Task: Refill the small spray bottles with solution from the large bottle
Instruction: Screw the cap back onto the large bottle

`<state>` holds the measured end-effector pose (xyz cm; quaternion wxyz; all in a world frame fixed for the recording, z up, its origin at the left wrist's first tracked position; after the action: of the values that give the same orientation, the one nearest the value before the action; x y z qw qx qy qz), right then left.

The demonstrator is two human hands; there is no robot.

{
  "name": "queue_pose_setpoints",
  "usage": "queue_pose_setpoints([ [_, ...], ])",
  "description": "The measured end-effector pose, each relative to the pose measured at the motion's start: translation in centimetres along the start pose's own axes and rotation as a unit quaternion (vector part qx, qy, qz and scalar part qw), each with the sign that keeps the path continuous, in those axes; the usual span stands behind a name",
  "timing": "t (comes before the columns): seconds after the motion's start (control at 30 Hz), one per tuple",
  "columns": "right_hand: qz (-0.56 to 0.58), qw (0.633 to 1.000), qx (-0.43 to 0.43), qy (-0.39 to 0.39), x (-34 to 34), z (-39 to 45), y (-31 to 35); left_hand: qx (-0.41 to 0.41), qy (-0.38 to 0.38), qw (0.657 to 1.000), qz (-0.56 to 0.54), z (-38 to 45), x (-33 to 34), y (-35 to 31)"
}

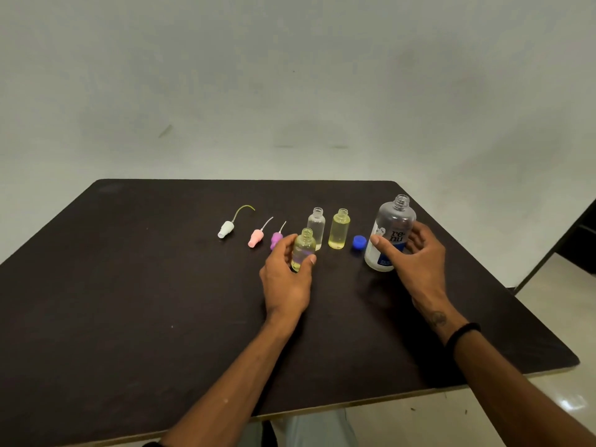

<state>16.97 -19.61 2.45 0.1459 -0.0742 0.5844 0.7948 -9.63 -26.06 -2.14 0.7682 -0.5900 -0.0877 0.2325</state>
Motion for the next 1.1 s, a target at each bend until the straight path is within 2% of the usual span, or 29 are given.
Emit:
queue_pose_setpoints([
  [0.27, -0.036, 0.999, 0.024, -0.007, -0.9, -0.2, -0.6, -0.005, -0.005, 1.000, 0.011, -0.1, -0.4, -0.3],
  [0.47, -0.039, 0.994, 0.100, -0.004, -0.9, -1.5, -2.8, 0.001, 0.011, 1.000, 0.027, 0.2, -2.2, -0.6],
  [0.67, -0.017, 0.986, 0.156, -0.061, -0.3, -6.3, -2.0, 0.005, 0.007, 0.999, 0.042, 0.3, -4.5, -0.5],
  [0.8, -0.039, 0.991, 0.124, 0.036, 3.8, -7.9, 0.3, 0.008, 0.011, 0.999, 0.041, 0.2, -5.3, -0.5],
  [0.93, -0.112, 0.982, 0.056, 0.141, 9.6, -8.4, 2.4, 0.006, 0.012, 0.999, 0.044, 0.3, -6.5, -0.3],
  [1.1, -0.164, 0.966, -0.034, 0.196, 15.8, -8.1, 4.3, 0.009, 0.003, 0.998, 0.062, 0.8, -8.7, 0.2],
])
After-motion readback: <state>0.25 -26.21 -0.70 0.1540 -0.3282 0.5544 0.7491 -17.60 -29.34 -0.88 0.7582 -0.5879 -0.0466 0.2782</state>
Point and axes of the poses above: each hand's wrist, its own z-axis towards the middle knuckle, its own x-axis out of the palm, y = z × x, the point moved 8 cm from there along z, towards the middle knuckle, and after that the axes turned 7 degrees about y, right-handed, at the moved point
